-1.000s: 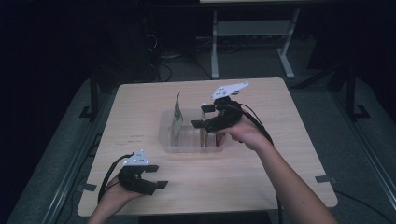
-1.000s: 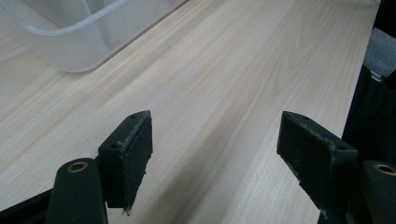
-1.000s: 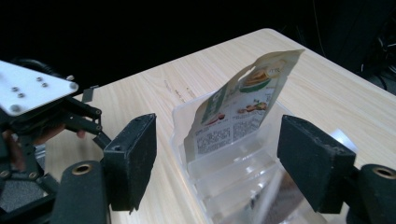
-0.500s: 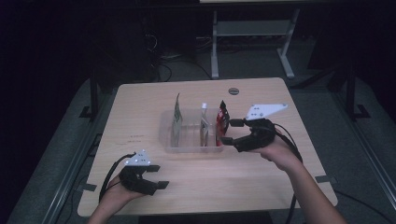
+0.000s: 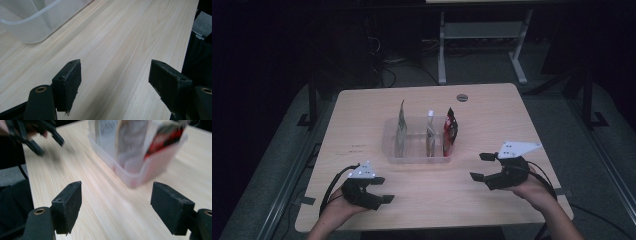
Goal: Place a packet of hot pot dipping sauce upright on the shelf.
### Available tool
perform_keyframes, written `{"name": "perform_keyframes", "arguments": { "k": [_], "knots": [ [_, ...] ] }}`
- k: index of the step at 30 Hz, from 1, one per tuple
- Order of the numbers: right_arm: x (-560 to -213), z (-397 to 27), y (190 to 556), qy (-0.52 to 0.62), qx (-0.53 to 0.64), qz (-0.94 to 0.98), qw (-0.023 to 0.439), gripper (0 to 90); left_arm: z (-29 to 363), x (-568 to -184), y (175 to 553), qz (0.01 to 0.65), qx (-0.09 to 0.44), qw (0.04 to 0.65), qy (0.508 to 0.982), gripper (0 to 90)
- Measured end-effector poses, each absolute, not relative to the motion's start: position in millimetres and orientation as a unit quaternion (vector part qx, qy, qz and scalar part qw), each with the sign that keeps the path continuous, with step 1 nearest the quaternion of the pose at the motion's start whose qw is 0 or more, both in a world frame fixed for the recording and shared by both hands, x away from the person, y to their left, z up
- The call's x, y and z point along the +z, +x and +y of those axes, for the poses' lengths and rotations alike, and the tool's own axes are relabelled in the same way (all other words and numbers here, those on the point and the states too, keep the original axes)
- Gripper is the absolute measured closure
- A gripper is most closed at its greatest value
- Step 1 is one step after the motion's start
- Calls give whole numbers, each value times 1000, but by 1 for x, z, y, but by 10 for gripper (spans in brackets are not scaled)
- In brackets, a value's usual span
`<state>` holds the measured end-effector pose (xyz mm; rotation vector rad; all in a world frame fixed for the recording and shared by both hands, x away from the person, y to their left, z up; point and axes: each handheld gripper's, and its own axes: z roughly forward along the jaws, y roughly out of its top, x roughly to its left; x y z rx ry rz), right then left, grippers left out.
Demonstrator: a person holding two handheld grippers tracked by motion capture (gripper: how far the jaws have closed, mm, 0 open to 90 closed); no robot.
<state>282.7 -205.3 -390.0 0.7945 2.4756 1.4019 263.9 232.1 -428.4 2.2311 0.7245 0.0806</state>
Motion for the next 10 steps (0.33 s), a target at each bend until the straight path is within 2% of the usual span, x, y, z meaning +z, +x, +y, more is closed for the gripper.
{"name": "perform_keyframes", "arguments": {
  "k": [4, 10],
  "knots": [
    [-404, -212, 280, 283, 459, 838, 84, 242, 232, -429, 263, 284, 31, 385, 877, 257],
    [-408, -213, 279, 285, 459, 837, 84, 229, 232, -428, 264, 279, 32, 384, 880, 255]
  ]
}}
